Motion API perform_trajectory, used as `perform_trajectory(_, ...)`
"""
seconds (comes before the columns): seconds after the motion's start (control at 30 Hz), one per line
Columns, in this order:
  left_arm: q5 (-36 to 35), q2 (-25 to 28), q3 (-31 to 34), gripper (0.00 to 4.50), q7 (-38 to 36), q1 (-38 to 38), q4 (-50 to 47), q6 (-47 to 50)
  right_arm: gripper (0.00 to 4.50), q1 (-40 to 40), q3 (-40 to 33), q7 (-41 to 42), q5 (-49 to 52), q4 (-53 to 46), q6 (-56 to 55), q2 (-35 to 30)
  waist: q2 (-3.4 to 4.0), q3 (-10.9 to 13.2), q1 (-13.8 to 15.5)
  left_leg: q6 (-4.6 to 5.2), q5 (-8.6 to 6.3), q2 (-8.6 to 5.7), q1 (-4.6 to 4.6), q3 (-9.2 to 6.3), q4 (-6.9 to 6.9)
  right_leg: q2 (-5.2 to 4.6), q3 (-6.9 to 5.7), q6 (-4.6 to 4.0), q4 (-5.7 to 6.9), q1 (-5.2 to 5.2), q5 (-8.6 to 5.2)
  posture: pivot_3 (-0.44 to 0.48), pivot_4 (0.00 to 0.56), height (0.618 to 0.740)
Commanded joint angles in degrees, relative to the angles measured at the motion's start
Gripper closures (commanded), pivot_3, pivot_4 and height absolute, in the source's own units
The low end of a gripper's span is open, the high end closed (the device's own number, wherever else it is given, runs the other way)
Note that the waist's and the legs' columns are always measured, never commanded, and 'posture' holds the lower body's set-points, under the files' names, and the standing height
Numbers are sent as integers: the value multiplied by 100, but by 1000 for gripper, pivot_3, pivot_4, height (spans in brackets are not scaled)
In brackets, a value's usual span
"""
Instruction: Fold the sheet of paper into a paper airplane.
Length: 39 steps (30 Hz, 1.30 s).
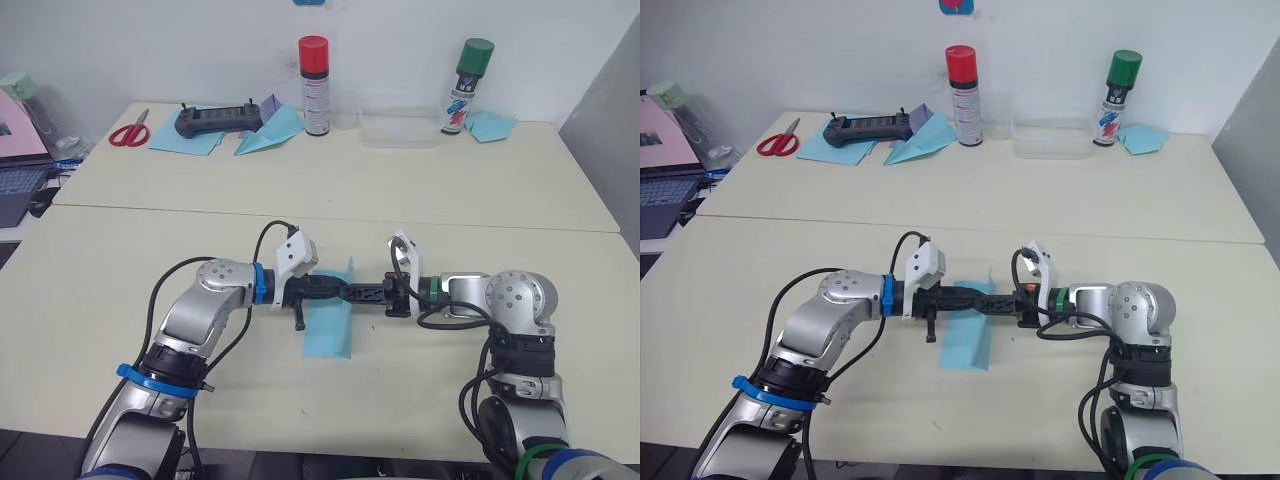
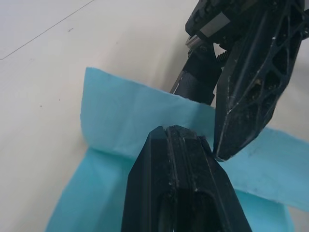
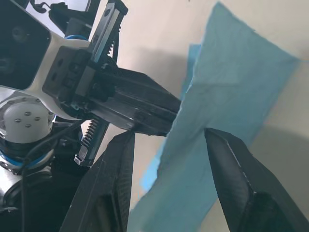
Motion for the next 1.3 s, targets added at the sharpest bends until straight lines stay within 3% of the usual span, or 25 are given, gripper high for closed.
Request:
perform_trajectory(0.03, -40, -82, -133, 4500, -82, -49, -126, -81, 2148, -23, -71, -16, 167, -186, 44, 8, 0, 0, 0, 0, 0, 0, 0, 0, 0, 0, 0, 0, 0, 0, 0, 0, 150, 740)
perform_trajectory(0.23, -21, 69, -86, 4500, -143, -63, -54, -87, 2148, 202, 176, -44, 31, -282, -71, -172, 0, 0, 0, 0, 0, 0, -1, 0, 0, 0, 0, -1, -1, 0, 1, 0, 150, 740)
perform_trajectory(0.27, -3, 127, -79, 4500, -167, -45, -51, -91, 2306, 239, 184, -78, -11, -271, -133, -184, 0, 0, 0, 0, 0, 0, -1, 0, 0, 0, 0, -1, 0, 0, 1, 0, 150, 740)
perform_trajectory(0.33, 27, 254, -58, 4500, -210, 6, -45, -83, 2737, 292, 209, -101, -31, -264, -225, -226, 0, 0, -1, 0, 0, 0, 0, 0, 0, 0, 0, 1, 1, 0, 0, 0, 150, 740)
perform_trajectory(0.5, 179, 668, -192, 4500, -421, 210, -1, -106, 4475, 403, 214, -188, -9, -305, -311, -256, 1, 0, -26, 0, 0, 0, 1, 1, 0, 1, 2, 3, 0, 0, -2, 0, 150, 740)
perform_trajectory(0.97, 1329, 514, -802, 4500, -236, -9, 1483, -1620, 4475, 807, 22, -319, 188, -783, 2, -286, 15, -11, 75, 3, 3, -7, 16, 0, 17, -3, 6, 32, -2, 25, -4, 0, 150, 740)
perform_trajectory(1.3, 1244, 556, -792, 4500, -460, 20, 1531, -1687, 4475, 1057, -5, -436, -127, -782, -495, -396, 28, -22, 39, 11, 8, -6, 24, 1, 18, -2, 7, 33, 0, 29, 2, 0, 150, 740)
